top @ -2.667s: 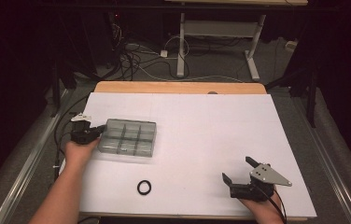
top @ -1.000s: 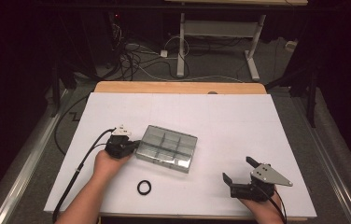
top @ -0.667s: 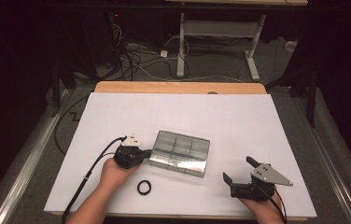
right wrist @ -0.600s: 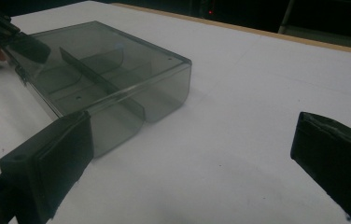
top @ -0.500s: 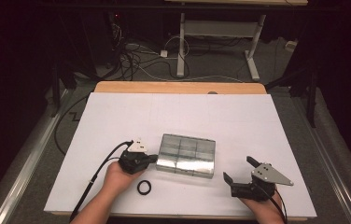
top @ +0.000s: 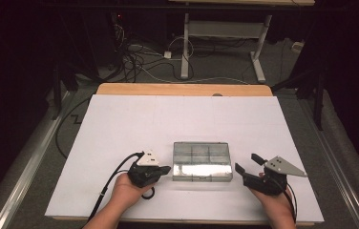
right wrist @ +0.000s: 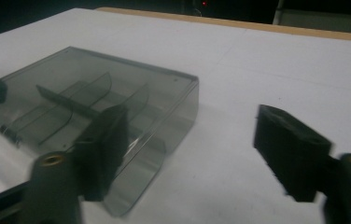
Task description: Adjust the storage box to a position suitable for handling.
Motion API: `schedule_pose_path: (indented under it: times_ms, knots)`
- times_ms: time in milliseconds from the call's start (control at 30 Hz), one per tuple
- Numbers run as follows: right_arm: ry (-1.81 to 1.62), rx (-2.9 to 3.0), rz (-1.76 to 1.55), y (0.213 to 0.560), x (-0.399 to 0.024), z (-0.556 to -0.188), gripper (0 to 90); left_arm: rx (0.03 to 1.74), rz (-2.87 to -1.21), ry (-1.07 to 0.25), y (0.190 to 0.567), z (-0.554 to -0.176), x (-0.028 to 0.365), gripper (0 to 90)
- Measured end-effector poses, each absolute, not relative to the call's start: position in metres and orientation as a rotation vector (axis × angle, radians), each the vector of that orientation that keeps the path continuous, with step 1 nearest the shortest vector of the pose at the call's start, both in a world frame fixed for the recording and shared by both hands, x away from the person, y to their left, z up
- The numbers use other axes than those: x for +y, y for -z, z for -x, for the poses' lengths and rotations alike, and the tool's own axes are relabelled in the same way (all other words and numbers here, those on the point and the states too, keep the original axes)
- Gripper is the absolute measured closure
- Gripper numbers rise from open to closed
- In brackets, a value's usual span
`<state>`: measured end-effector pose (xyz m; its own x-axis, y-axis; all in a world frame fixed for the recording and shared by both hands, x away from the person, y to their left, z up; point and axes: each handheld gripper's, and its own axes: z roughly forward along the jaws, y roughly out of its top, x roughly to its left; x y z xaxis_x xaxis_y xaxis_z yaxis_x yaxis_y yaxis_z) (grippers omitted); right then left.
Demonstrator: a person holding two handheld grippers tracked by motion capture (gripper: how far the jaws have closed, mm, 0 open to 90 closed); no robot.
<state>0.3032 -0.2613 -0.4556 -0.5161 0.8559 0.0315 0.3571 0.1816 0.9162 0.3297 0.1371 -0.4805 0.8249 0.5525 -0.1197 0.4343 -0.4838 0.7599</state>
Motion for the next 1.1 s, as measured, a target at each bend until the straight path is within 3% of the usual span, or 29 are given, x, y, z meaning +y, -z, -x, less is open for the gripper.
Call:
schedule_pose_path:
  times_ms: [33,67,200,533,1100]
  knots:
    - [-1.315,1.966,-1.135,0.454,-0.261,-0.308,44.8,0.74,-2.137,-0.196,0.48,-0.327,0.143,88.1]
    - [-1.308,1.975,-1.135,0.451,-0.259,-0.321,59.3,0.77,-2.109,-0.215,0.479,-0.322,0.154,88.0]
    - [-1.318,1.986,-1.174,0.452,-0.256,-0.35,90.0,0.839,-2.035,-0.224,0.482,-0.313,0.177,87.8]
    - [-1.184,2.094,-1.182,0.464,-0.232,-0.402,90.0,0.833,-2.02,-0.222,0.487,-0.307,0.189,87.9]
    - [-1.215,2.201,-1.037,0.469,-0.195,-0.377,90.0,0.804,-2.066,-0.189,0.486,-0.301,0.181,88.0]
